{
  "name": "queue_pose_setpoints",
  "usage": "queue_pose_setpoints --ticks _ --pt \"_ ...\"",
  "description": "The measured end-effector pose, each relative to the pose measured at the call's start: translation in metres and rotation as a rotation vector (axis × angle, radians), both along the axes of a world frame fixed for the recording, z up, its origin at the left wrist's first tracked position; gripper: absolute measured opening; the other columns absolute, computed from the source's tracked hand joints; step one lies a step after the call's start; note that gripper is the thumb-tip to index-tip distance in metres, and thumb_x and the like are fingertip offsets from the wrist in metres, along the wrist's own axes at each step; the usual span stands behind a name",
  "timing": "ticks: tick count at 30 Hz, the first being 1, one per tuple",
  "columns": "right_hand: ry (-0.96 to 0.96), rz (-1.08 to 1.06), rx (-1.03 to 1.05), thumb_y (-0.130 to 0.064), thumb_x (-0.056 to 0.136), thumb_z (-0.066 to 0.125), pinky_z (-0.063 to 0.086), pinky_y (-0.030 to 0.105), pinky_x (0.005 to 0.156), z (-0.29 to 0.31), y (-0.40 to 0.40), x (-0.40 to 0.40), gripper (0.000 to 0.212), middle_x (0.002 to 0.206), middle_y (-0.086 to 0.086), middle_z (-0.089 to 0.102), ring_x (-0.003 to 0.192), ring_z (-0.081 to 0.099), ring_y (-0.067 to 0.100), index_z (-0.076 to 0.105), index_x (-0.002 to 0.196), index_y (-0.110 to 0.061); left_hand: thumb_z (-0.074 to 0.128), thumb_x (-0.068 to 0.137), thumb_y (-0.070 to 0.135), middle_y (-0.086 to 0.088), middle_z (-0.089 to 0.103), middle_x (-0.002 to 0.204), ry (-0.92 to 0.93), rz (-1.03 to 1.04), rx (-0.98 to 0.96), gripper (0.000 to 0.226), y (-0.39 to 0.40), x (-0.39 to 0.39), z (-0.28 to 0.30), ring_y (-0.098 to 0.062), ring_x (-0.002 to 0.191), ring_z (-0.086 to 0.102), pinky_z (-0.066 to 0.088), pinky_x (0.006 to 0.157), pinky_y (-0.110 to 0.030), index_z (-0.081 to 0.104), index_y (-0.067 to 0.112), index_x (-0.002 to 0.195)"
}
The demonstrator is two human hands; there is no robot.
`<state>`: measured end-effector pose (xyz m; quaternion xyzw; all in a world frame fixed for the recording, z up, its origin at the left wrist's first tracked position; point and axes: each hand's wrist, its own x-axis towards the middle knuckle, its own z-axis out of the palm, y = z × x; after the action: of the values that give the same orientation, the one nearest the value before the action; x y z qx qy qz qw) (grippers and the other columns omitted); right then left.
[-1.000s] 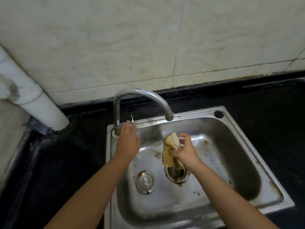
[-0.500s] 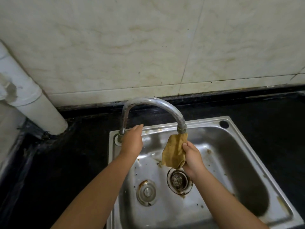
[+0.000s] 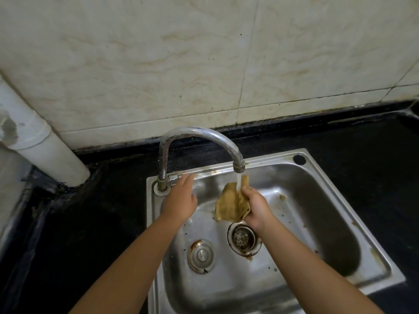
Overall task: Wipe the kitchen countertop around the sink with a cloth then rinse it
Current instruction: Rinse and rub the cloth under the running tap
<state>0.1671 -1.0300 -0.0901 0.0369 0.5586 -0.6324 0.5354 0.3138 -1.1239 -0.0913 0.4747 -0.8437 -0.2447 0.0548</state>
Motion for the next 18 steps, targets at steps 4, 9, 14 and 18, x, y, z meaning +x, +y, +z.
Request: queue_pose_setpoints --ticks 4,9,14,18 --pt "-0.015 -0.022 -0.020 -0.009 0.098 0.035 0.048 0.033 0.067 -0.002 -0.002 -0.001 0.020 0.087 0.011 0.061 0.076 0.059 0.023 0.055 0.094 -0.009 0.049 0.093 0.016 -0.002 0.010 0.156 -0.062 -0.028 0.009 0.061 0.002 0.001 0.001 -0.019 0.142 0.017 0.025 0.113 -0.032 0.018 0.014 0.146" --pt "-0.027 -0.093 0.075 -0.007 0.099 0.033 0.046 0.034 0.067 -0.008 -0.002 -0.003 0.023 0.080 0.013 0.056 0.071 0.054 0.025 0.054 0.105 -0.001 0.043 0.095 0.022 -0.002 0.003 0.157 -0.063 -0.003 -0.097 0.056 0.023 -0.001 0.002 -0.018 0.144 0.006 0.021 0.113 -0.030 0.019 0.020 0.146" --pt "-0.066 -0.115 0.114 -0.007 0.098 0.029 0.044 0.044 0.087 -0.009 0.001 -0.001 0.026 0.080 0.018 0.055 0.072 0.054 0.028 0.049 0.110 0.004 0.039 0.098 0.022 -0.008 0.045 0.137 0.346 0.414 0.433 0.039 0.082 -0.028 0.000 -0.020 0.122 0.045 0.036 0.092 -0.023 0.039 0.011 0.135" --pt "0.052 0.022 0.188 -0.012 0.097 0.034 0.046 0.045 0.082 -0.006 0.004 -0.003 0.028 0.078 0.020 0.059 0.075 0.057 0.031 0.054 0.081 -0.002 0.049 0.092 0.036 -0.018 0.055 0.101 0.985 1.046 1.527 0.039 0.082 -0.066 -0.011 -0.034 0.097 0.052 0.045 0.083 -0.042 0.049 0.004 0.115"
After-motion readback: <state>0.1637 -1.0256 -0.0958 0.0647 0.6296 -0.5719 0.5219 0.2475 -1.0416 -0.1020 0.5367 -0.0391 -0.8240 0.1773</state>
